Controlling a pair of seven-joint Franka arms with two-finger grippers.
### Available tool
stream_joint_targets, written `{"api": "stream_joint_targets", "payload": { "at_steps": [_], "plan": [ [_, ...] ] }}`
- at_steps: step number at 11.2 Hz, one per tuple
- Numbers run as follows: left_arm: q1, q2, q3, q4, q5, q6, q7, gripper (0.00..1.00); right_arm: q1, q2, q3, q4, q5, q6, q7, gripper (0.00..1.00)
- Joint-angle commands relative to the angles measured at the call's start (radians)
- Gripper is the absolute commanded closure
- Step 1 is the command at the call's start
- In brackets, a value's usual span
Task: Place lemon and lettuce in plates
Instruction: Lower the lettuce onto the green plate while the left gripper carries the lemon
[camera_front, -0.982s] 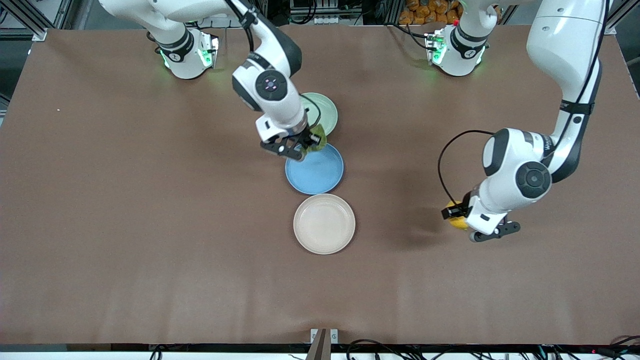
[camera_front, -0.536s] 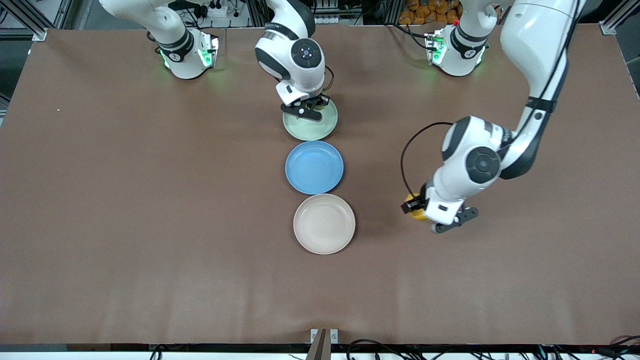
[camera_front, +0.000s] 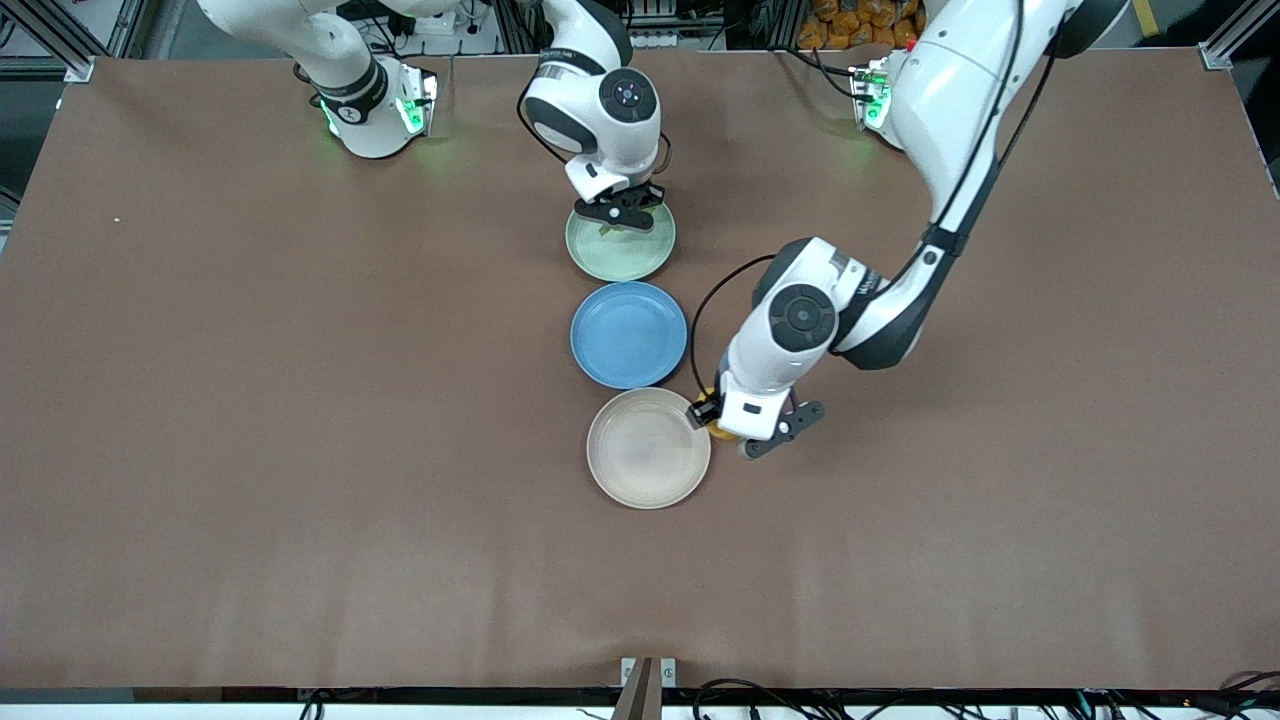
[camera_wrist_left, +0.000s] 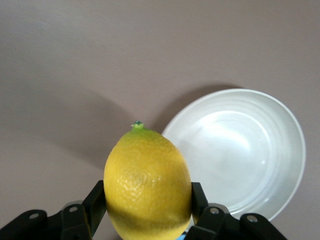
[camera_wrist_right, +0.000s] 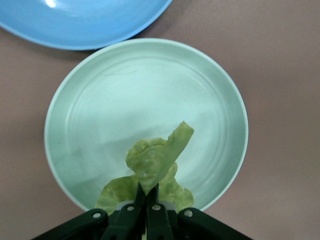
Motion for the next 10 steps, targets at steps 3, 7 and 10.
{"api": "stream_joint_targets", "payload": {
  "at_steps": [3,7,10],
  "plan": [
    [-0.178,0.087,0.162,0.042,-0.004,0.234,-0.107,1.0,-0.036,0.034,-0.015,0.034,-0.056,0.044,0.087,0.0],
    [-0.261,0.099,0.218,0.041,-0.001,0.238,-0.173,1.0,-0.045,-0.096,-0.014,0.054,-0.053,0.008,0.072,0.0],
    [-0.295,0.107,0.258,0.044,0.013,0.238,-0.187,0.0,-0.073,-0.189,-0.012,0.121,-0.045,-0.095,-0.01,0.0]
  ]
}}
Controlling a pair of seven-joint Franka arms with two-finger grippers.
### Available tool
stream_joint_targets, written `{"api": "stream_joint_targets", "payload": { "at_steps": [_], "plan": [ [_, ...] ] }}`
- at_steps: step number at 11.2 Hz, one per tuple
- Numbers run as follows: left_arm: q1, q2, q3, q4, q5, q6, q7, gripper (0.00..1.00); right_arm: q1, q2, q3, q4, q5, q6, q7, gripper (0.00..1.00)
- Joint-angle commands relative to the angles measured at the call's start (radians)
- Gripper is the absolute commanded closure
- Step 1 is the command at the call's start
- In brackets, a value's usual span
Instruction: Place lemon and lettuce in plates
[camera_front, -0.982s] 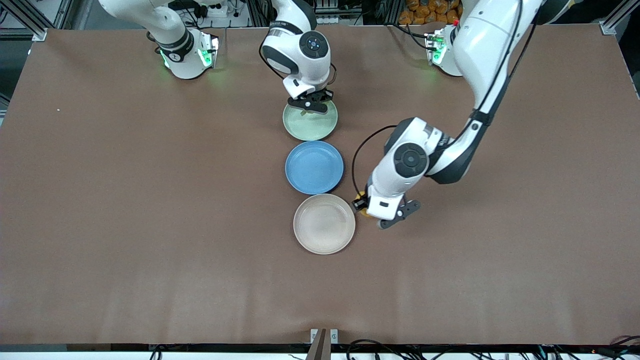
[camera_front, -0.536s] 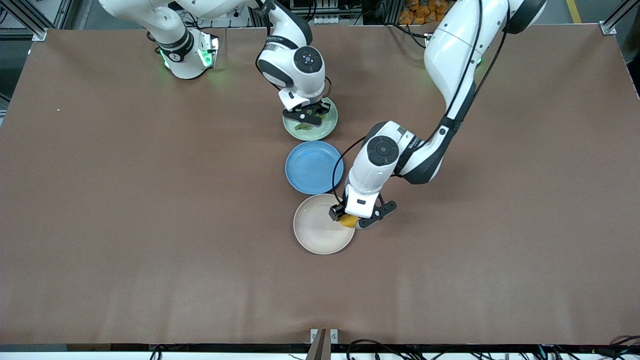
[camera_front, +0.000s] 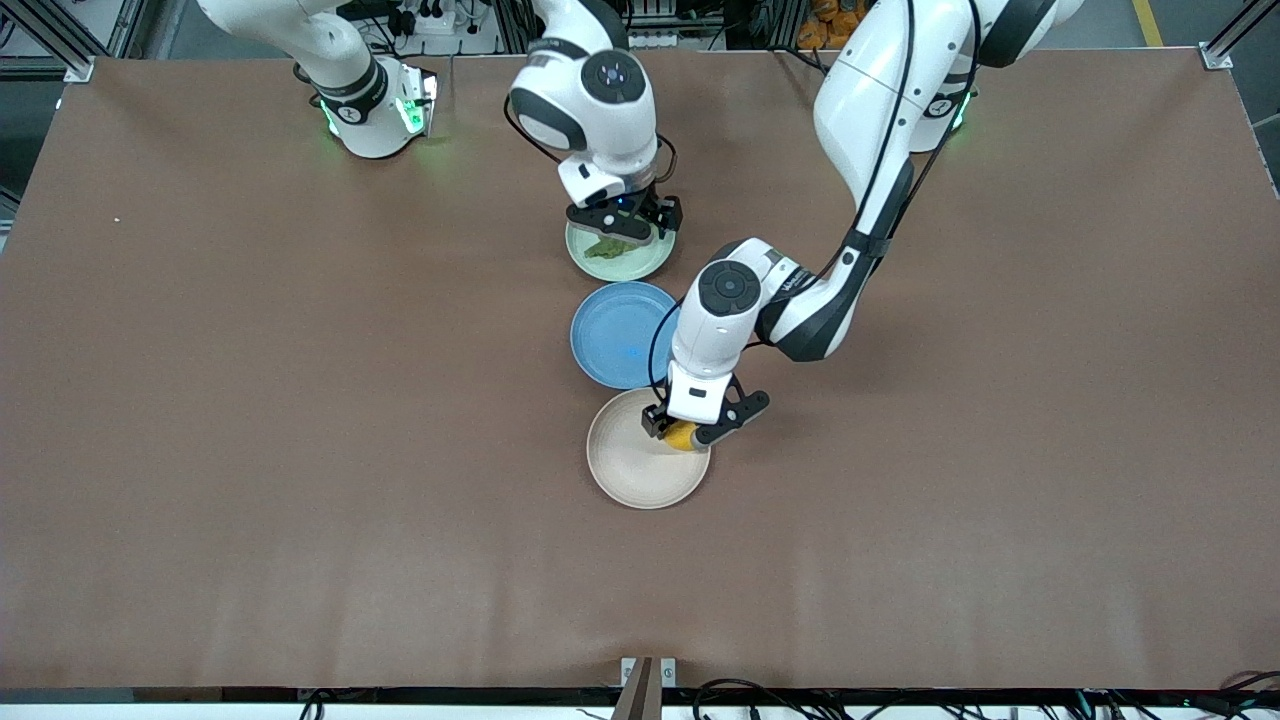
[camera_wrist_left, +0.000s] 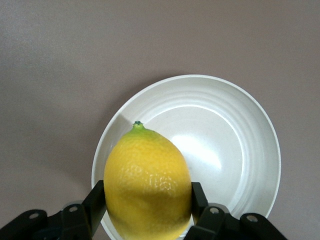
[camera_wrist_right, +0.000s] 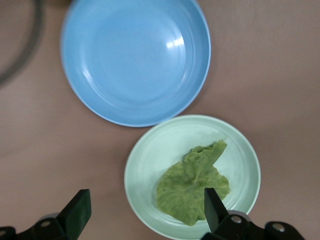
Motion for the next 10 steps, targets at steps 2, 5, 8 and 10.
{"api": "stream_joint_targets", "payload": {
  "at_steps": [2,5,8,10],
  "plan": [
    [-0.025,0.012,0.036,0.025,0.048,0.004,-0.021,0.0,-0.068,-0.151,0.009,0.079,-0.002,-0.184,-0.206,0.0],
    [0.001,-0.017,0.053,0.024,0.052,-0.003,-0.018,0.0,-0.116,-0.185,-0.066,0.203,0.116,-0.352,-0.443,0.0],
    [0.082,-0.069,0.082,0.019,0.061,-0.115,0.017,0.0,-0.168,-0.242,-0.176,0.24,0.155,-0.446,-0.678,0.0],
    [0.157,-0.123,0.105,0.019,0.11,-0.277,0.219,0.0,-0.257,-0.262,-0.227,0.266,0.174,-0.496,-0.841,0.0]
  ]
}}
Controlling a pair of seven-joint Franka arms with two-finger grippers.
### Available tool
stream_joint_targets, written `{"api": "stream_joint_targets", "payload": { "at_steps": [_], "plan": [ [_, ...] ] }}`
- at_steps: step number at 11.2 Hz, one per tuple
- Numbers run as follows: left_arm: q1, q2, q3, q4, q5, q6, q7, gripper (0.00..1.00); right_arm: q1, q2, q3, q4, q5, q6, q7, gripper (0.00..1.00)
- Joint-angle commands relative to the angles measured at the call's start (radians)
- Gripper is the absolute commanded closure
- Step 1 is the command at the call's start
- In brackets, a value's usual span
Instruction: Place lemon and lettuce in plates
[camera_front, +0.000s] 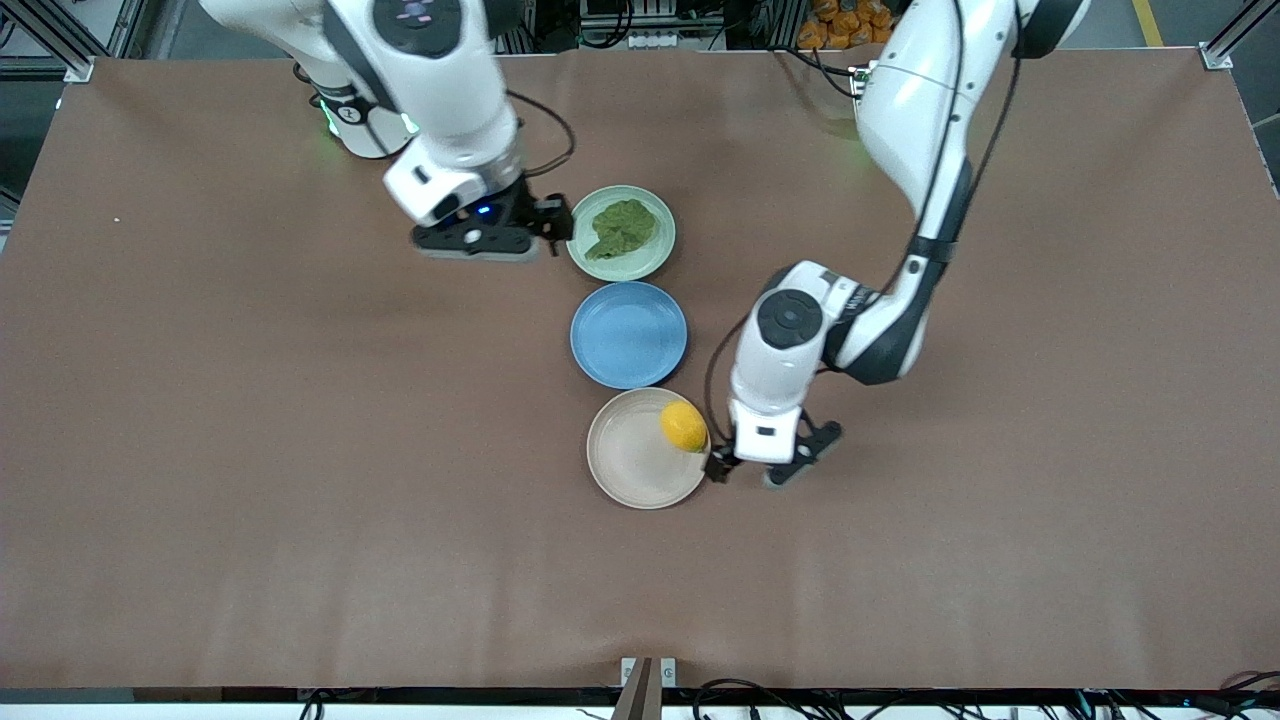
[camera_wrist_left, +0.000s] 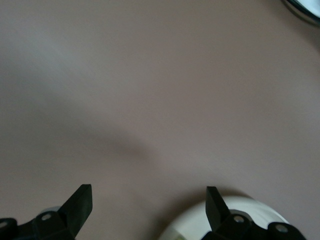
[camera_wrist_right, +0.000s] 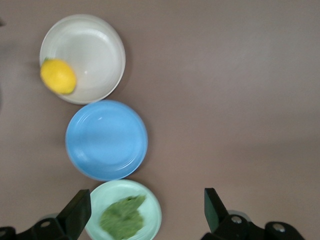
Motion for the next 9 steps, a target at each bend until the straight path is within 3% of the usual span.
{"api": "stream_joint_targets", "payload": {
  "at_steps": [1,3,4,5,6,9],
  "plan": [
    [0.107,-0.102,0.008,-0.02,0.043,-0.172,0.241,0.0,-0.153,-0.036,-0.038,0.051,0.046,-0.111,-0.263,0.0],
    [0.129,-0.119,0.006,-0.026,0.039,-0.222,0.315,0.0,-0.247,-0.036,-0.08,0.097,0.038,-0.171,-0.434,0.0],
    [0.15,-0.164,0.001,-0.076,0.04,-0.227,0.367,0.0,-0.293,-0.036,-0.1,0.112,0.038,-0.193,-0.523,0.0],
    [0.249,-0.25,-0.052,-0.178,0.039,-0.224,0.483,0.0,-0.327,-0.038,-0.123,0.129,0.032,-0.208,-0.619,0.0],
    [0.33,-0.292,-0.136,-0.208,0.028,-0.236,0.555,0.0,-0.333,-0.041,-0.184,0.146,0.033,-0.228,-0.684,0.0],
    [0.365,-0.443,-0.157,-0.3,0.033,-0.405,0.655,0.0,-0.335,-0.041,-0.303,0.175,0.03,-0.242,-0.799,0.0]
  ]
}}
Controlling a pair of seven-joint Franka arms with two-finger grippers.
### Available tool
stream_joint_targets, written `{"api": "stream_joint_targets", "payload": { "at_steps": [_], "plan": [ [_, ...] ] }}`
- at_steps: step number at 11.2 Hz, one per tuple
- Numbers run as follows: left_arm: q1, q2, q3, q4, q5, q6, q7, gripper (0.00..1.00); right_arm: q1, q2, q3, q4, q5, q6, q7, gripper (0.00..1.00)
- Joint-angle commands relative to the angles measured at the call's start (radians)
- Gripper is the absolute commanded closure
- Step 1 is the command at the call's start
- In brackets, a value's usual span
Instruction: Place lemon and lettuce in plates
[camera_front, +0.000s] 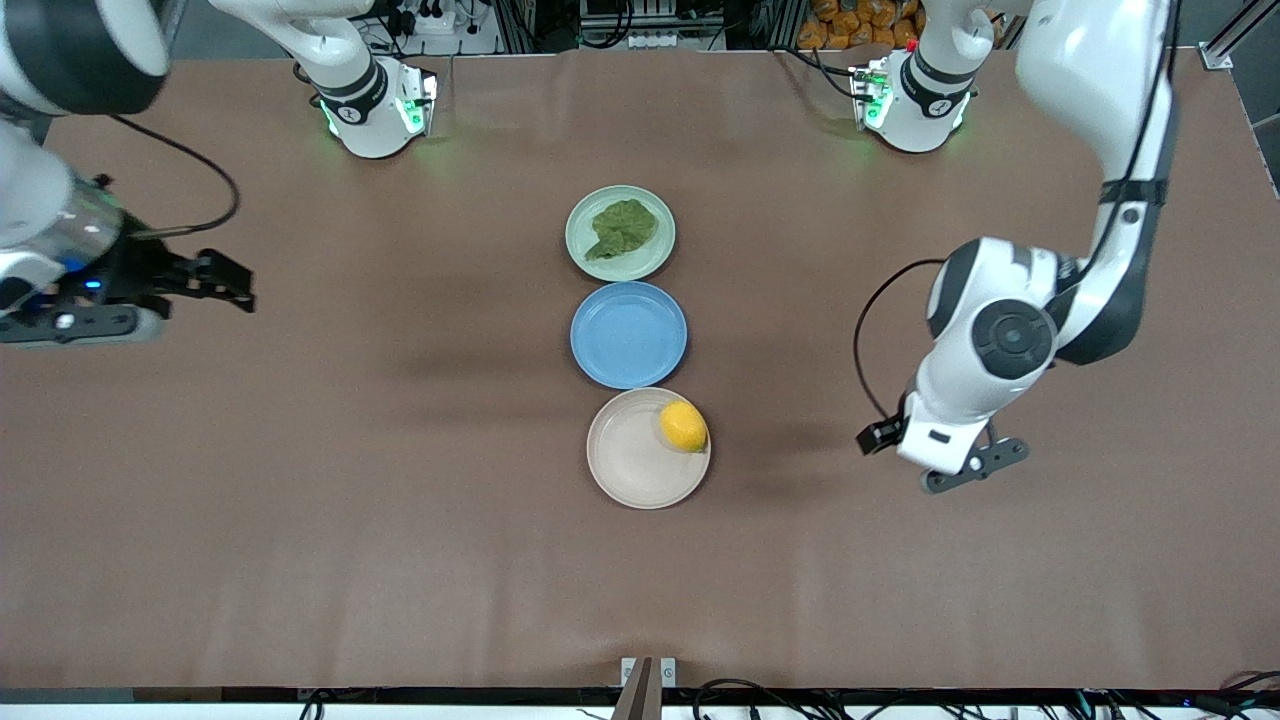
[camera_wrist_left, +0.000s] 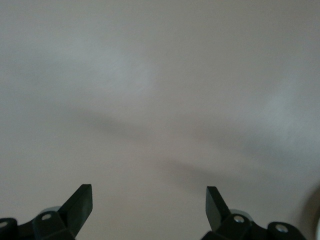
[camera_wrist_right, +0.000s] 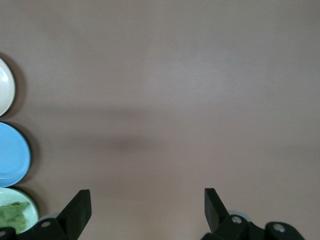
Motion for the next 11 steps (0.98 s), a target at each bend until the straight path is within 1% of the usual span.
{"api": "stream_joint_targets", "payload": {
  "at_steps": [1,2,3,4,5,7,8,10,11],
  "plan": [
    [0.02,-0.204,-0.008,-0.172,0.006,-0.091,0.176,0.0,-0.001,-0.011,-0.076,0.024,0.01,-0.028,-0.069,0.0],
    [0.018,-0.26,0.015,-0.226,-0.008,-0.091,0.259,0.0,-0.006,-0.011,-0.084,0.032,0.008,-0.029,-0.078,0.0],
    [0.021,-0.313,0.018,-0.27,-0.032,-0.091,0.31,0.0,-0.004,-0.012,-0.093,0.035,0.008,-0.034,-0.09,0.0],
    [0.044,-0.357,0.015,-0.297,-0.045,-0.093,0.331,0.0,-0.003,-0.011,-0.098,0.048,0.008,-0.041,-0.09,0.0],
    [0.067,-0.391,-0.003,-0.297,-0.048,-0.108,0.333,0.0,-0.004,-0.011,-0.098,0.065,0.008,-0.044,-0.092,0.0],
    [0.091,-0.453,-0.013,-0.279,-0.058,-0.137,0.329,0.0,-0.006,-0.009,-0.098,0.078,0.008,-0.043,-0.093,0.0],
    [0.103,-0.46,-0.011,-0.241,-0.1,-0.146,0.319,0.0,-0.004,-0.009,-0.098,0.087,0.008,-0.044,-0.093,0.0],
    [0.135,-0.476,-0.014,-0.178,-0.111,-0.204,0.331,0.0,-0.004,-0.009,-0.097,0.111,0.01,-0.064,-0.09,0.0],
    [0.143,-0.476,-0.014,-0.147,-0.111,-0.232,0.369,0.0,-0.004,-0.009,-0.095,0.125,0.011,-0.075,-0.09,0.0]
  ]
}}
